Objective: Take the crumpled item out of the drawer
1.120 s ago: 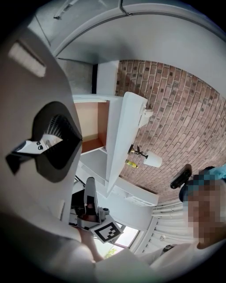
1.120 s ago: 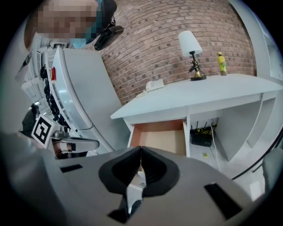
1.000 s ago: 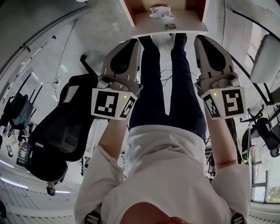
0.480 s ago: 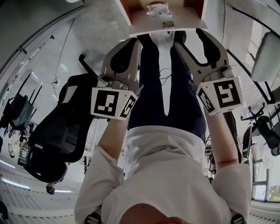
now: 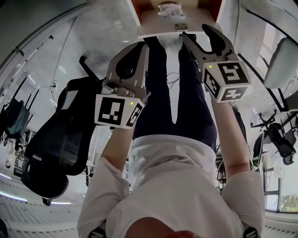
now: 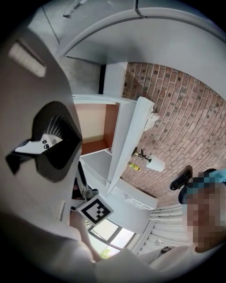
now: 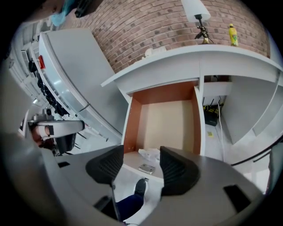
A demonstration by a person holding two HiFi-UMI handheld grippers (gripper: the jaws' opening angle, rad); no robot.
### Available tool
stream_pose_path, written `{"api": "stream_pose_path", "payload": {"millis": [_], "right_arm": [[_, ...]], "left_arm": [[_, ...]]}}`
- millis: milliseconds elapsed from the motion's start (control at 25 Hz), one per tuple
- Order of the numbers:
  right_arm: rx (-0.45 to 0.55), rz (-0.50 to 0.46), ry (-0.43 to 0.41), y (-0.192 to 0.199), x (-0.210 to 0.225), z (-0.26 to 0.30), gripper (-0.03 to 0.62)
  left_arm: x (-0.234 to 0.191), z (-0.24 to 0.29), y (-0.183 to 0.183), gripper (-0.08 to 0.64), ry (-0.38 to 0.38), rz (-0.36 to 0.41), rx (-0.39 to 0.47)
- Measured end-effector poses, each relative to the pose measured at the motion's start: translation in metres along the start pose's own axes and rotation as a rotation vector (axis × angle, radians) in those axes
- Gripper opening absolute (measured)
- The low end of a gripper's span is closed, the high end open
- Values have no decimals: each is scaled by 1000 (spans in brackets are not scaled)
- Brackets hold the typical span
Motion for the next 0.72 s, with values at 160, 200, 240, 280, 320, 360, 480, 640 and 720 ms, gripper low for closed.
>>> {"api": "stream_pose_path", "payload": {"millis": [160,200,240,280,320,360,480,640,720], "right_arm": [[-69,-25,-1,0,4,21,259],[-82,-30,2,0,5,27,259],[-96,-31,1,0,6,32,259],[-112,-31,-2,-1,7,37,259],[-128,-30,-5,-1,9,42,259],[-145,-33,-5,-1,10,48,259],[-192,-57,9,-1,16,64,259],[-251,-95,24,0,24,84,252],[-307,-121,11,3,26,94,252]], "left_arm": [[-9,-3,2,9,-2,-9,-1],[-11,-4,3,9,-3,-12,-1],[-14,-5,3,9,-3,-15,-2],[-16,-5,3,9,-2,-20,-3],[-19,-5,4,8,1,-27,-5],[-21,-5,4,9,5,-34,-7],[-28,-4,4,9,13,-45,-12],[-37,-4,3,9,18,-50,-17],[-42,-4,2,8,18,-54,-22]]}}
Point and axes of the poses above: the fingertips, and each gripper's own axes: z forward along the fingers, x to its right, y out of its underside, the point moved 8 cm from there along -z, backward along the fingers, and after that the axes turned 5 degrees about z, right-handed, at the moved point
